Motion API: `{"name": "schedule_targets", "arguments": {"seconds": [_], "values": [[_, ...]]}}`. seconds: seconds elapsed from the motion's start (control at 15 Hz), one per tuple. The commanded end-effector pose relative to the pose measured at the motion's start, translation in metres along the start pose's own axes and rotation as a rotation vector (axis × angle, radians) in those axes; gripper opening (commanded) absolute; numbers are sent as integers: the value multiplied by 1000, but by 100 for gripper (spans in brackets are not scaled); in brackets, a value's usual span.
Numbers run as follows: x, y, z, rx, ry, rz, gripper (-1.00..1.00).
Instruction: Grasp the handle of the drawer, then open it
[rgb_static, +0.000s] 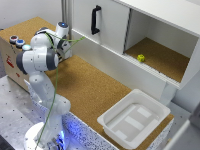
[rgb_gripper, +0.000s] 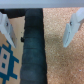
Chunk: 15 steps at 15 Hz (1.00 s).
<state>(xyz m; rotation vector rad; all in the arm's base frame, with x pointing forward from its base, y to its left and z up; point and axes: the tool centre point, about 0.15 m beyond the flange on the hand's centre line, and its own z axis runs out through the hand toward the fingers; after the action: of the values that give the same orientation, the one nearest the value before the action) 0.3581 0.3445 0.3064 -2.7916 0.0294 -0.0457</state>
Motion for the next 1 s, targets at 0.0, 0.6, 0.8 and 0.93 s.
{"name": "schedule_targets", "arguments": {"seconds": [0.0, 0.6, 0.8, 0.93], "values": [[-9, 12, 1, 142, 50, -43, 100], [-7, 6, 14, 152, 4, -78, -100], [-6, 2, 13, 154, 8, -91, -100], [-6, 3, 9, 158, 15, -91, -100]]}}
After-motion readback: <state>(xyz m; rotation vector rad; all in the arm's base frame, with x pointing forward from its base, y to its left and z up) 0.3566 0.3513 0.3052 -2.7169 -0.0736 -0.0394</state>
